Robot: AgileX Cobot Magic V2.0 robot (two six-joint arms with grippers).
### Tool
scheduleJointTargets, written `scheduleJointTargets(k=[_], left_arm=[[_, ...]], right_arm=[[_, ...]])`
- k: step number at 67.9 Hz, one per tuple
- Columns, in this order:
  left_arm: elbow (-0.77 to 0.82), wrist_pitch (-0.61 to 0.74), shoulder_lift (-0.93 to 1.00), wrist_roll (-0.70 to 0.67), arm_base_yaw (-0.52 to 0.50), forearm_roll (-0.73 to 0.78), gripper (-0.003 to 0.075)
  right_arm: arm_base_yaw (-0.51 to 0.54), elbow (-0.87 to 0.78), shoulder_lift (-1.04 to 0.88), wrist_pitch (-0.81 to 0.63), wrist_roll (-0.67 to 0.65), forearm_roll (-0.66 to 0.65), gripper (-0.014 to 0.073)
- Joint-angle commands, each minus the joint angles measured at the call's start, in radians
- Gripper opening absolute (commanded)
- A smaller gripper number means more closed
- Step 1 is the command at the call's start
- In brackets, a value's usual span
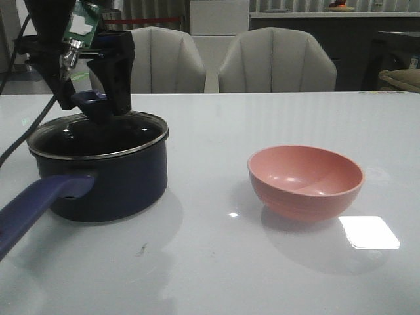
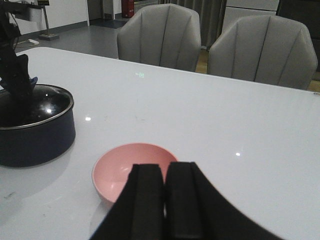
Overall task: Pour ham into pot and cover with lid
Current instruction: 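Lower the glass lid onto the pot with the left gripper, then release the lid knob and raise the left gripper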
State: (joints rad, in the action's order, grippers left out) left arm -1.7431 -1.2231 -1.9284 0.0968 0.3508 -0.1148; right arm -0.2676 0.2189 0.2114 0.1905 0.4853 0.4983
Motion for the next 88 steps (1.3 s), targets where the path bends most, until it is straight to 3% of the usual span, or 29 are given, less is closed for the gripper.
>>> scheduleJointTargets(k=[1,18,35,50,88], left_arm=[[-0.077,-0.028,0.055,-0.001,0.004,-0.008,0.0606],[-0.137,-0.045,0.113,0.005,0.004,0.001,0.0605],[-0.045,-0.018,0.296,0.052,-0.041,0.015,0.0604],[0.212,0.16,0.536,0.055,-0.089,0.013,0.0604],[0.926,0.675,1.197,0.055,-0.086,-0.054,0.0603]], right_arm=[[-0.002,0.029,0.007,-0.074,0.008,0.01,0.0162],[-0.002,0.029,0.007,-0.074,0.008,0.01,0.0162],[-0.002,0.029,0.007,-0.074,0.008,0.01,0.0162],[-0.002,0.029,0.007,-0.074,0.008,0.01,0.0162],[-0.002,0.029,0.007,-0.074,0.008,0.01,0.0162]])
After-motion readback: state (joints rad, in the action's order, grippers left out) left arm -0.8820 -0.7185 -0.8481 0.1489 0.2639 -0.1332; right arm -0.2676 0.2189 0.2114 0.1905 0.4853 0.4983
